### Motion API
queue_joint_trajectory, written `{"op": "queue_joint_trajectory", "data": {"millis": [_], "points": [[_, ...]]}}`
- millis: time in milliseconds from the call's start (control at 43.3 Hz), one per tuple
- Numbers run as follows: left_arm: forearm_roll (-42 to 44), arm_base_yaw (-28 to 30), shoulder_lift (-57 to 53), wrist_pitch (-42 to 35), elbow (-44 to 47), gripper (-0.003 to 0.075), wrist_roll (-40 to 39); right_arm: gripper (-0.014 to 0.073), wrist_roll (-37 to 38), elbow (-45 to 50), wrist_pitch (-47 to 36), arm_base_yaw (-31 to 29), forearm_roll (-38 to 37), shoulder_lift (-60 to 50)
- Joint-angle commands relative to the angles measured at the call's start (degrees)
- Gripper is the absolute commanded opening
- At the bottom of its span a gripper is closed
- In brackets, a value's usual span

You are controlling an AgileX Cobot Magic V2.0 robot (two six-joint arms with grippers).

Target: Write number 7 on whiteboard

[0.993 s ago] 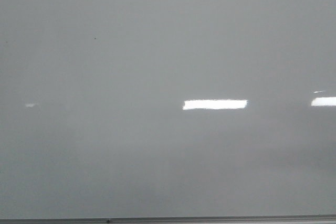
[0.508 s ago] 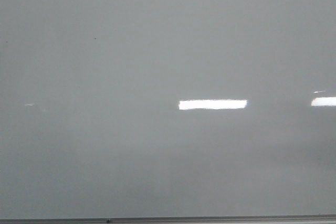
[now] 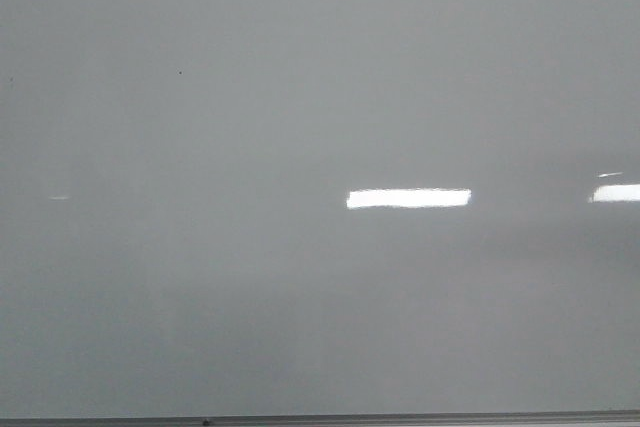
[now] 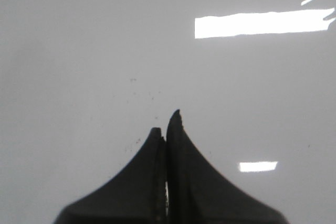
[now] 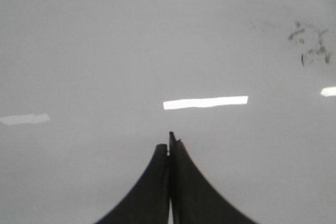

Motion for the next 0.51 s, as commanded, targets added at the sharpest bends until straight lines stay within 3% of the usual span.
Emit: {"op": "queue_joint_trajectory", "data": {"millis": [0, 162, 485], "points": [[-1.1, 0.2, 3.3, 4.0, -8.3, -0.0021, -0.7, -0.0062, -0.2, -7.7, 1.7, 0.2, 0.4, 3.2], [-0.3, 0.2, 13.8, 11.7, -15.5, -0.0020, -0.6, -0.0060, -0.2, -14.1, 6.9, 0.2, 0.4, 12.3], [0.8, 0.2, 23.9, 10.8, -16.9, -0.0014, -0.4, -0.0046, -0.2, -15.3, 6.8, 0.2, 0.9, 18.6]]}}
